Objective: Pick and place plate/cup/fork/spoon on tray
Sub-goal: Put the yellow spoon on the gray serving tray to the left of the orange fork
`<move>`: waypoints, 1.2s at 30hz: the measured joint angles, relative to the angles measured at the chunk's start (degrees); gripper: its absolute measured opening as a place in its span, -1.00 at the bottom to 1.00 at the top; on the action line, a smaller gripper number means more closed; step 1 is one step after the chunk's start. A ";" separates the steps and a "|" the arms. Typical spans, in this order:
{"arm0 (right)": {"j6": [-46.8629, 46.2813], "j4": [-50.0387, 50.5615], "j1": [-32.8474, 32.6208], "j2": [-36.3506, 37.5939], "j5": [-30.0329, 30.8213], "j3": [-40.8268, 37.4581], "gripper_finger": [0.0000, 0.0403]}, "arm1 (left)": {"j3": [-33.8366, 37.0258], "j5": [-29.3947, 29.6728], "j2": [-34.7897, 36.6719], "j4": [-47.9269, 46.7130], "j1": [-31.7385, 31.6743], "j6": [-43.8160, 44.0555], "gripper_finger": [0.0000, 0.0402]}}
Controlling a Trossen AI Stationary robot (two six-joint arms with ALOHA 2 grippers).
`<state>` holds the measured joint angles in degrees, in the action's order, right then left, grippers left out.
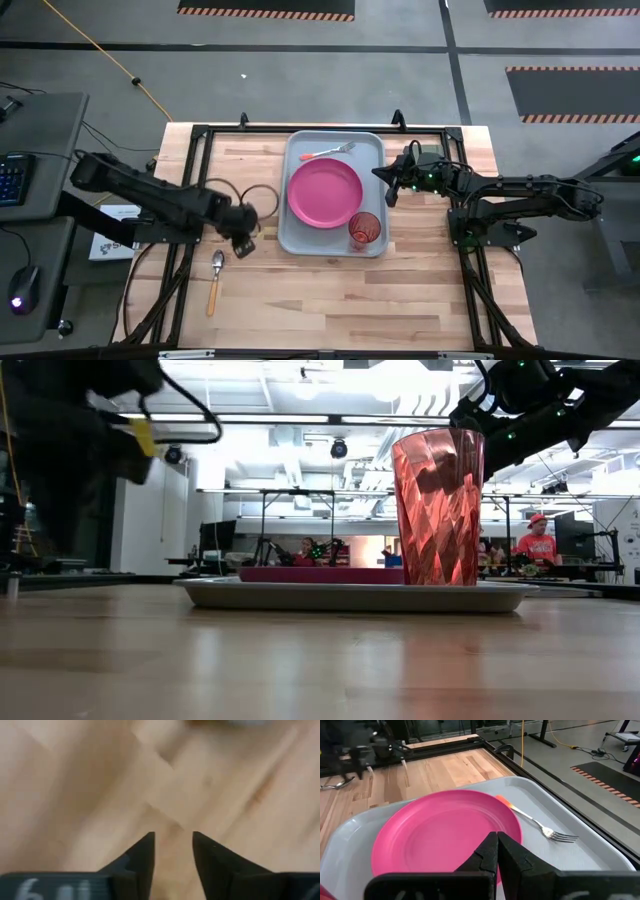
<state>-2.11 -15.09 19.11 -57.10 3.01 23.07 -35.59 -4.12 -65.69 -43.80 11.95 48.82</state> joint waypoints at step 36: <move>0.16 0.24 -0.02 0.00 0.02 0.00 -1.00 | -2.43 -3.69 -14.58 0.86 36.42 65.18 -0.11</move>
<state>-1.95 -14.85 19.09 -57.10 3.03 23.07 -38.02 -7.81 -80.27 -42.93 48.36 114.00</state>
